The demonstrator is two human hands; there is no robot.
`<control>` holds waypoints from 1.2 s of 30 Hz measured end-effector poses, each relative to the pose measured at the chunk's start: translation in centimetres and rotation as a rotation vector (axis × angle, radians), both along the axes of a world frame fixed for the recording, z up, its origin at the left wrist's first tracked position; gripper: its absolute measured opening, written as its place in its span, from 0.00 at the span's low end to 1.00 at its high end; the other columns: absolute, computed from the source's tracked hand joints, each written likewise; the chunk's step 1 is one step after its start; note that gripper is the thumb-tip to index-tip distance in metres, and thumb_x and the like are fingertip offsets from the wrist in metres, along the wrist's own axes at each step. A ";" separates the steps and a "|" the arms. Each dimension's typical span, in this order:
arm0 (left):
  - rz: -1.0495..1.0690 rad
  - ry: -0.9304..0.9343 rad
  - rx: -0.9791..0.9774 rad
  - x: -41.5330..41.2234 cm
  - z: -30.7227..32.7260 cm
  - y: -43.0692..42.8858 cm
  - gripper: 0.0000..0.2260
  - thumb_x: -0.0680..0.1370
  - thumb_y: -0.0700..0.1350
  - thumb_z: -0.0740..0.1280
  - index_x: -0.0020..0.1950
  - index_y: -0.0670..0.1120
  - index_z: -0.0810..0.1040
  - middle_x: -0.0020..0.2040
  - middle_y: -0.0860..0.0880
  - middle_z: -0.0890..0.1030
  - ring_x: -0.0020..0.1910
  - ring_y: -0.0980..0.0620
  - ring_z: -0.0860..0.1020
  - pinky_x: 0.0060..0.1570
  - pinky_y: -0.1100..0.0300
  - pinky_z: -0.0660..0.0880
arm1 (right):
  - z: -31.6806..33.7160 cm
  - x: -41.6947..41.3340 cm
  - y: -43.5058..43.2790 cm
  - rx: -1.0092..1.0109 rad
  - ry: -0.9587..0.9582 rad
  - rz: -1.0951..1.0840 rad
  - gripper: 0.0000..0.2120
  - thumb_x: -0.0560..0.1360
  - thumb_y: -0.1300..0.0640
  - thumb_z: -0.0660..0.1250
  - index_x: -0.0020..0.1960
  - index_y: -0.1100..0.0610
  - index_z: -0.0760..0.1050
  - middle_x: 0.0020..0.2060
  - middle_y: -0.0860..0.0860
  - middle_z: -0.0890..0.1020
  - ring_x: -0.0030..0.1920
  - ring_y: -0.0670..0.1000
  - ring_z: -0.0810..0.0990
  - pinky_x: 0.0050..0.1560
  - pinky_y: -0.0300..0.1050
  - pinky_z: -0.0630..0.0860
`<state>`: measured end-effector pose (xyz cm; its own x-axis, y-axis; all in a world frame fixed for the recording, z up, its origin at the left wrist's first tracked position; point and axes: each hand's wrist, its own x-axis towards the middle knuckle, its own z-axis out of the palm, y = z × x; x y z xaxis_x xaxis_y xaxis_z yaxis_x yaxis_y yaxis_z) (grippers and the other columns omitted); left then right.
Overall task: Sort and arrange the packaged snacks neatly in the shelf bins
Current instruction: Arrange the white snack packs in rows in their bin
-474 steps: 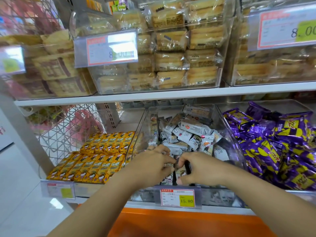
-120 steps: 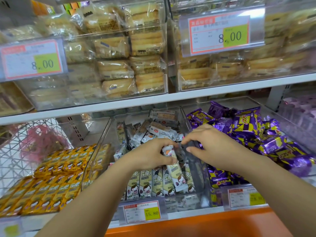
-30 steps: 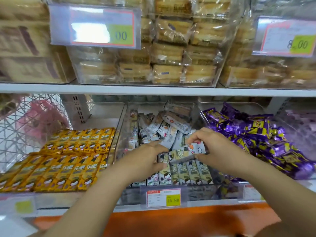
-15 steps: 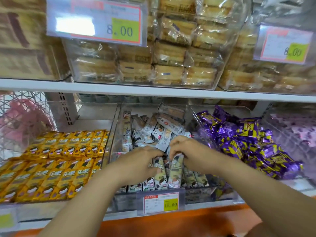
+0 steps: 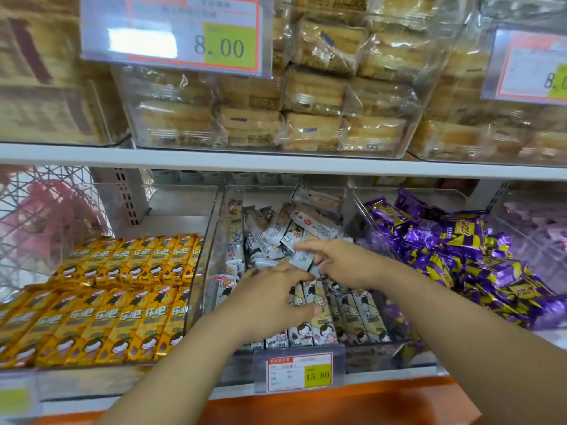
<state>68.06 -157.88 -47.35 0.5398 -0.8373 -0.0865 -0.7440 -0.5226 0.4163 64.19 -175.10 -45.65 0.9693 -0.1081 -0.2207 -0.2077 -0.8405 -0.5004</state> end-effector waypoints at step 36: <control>-0.004 -0.021 0.053 -0.6 0.8 0.6 0.28 0.76 0.64 0.61 0.74 0.57 0.61 0.75 0.54 0.62 0.72 0.52 0.63 0.71 0.50 0.58 | 3.1 -7.2 3.6 -0.210 0.242 -0.115 0.16 0.75 0.49 0.66 0.58 0.56 0.71 0.45 0.51 0.76 0.41 0.51 0.76 0.43 0.45 0.74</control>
